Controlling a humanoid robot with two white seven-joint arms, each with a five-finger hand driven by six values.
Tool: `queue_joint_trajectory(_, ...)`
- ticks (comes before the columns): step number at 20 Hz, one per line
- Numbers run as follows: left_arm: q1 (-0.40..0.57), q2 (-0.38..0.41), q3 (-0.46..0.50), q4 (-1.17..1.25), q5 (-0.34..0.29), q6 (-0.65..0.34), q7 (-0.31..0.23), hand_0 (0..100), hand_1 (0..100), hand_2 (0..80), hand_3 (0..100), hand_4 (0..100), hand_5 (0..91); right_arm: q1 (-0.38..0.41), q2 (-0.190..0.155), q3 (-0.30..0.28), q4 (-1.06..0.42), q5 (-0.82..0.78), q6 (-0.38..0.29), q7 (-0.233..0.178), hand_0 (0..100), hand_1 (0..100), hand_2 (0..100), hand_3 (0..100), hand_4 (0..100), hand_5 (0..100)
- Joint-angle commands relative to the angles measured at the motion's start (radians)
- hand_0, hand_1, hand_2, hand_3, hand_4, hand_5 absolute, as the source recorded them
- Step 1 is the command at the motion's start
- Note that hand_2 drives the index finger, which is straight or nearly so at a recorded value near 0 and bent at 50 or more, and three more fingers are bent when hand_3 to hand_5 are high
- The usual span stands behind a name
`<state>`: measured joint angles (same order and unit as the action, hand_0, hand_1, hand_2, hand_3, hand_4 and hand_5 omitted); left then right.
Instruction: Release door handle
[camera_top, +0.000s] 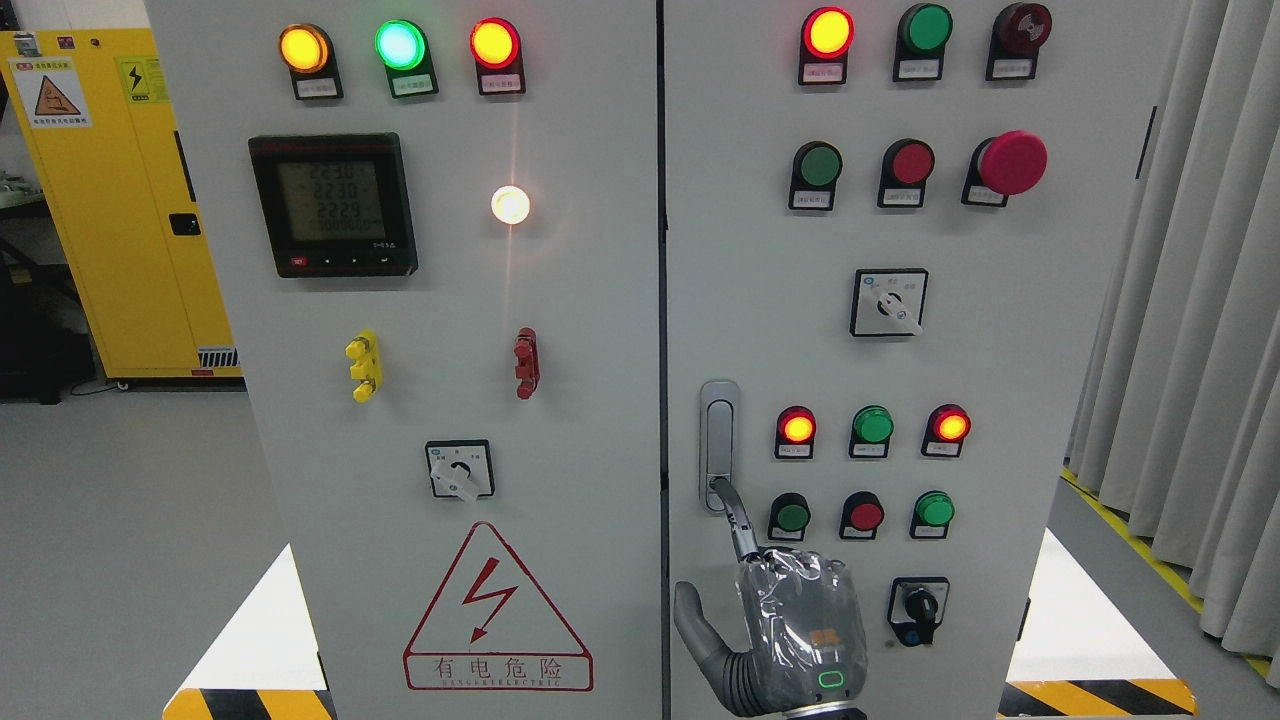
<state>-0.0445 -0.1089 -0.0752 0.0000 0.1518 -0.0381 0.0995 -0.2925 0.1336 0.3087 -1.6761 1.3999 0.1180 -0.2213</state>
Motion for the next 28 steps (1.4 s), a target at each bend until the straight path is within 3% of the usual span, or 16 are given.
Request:
queue_joint_trajectory(1,0.0,0.0,0.0,-0.012,0.0,0.0,0.0,12,56,0.0,0,0,0.0,-0.008,0.001,-0.003,0.016,-0.001,0.0,0.0,52,37,0,100,100,100)
queue_joint_trajectory(28,0.0,0.0,0.0,-0.012,0.0,0.0,0.0,12,56,0.0,0,0,0.0,-0.01,0.0,0.004,0.024,-0.001,0.017,0.022,51,37,0,100,100,100)
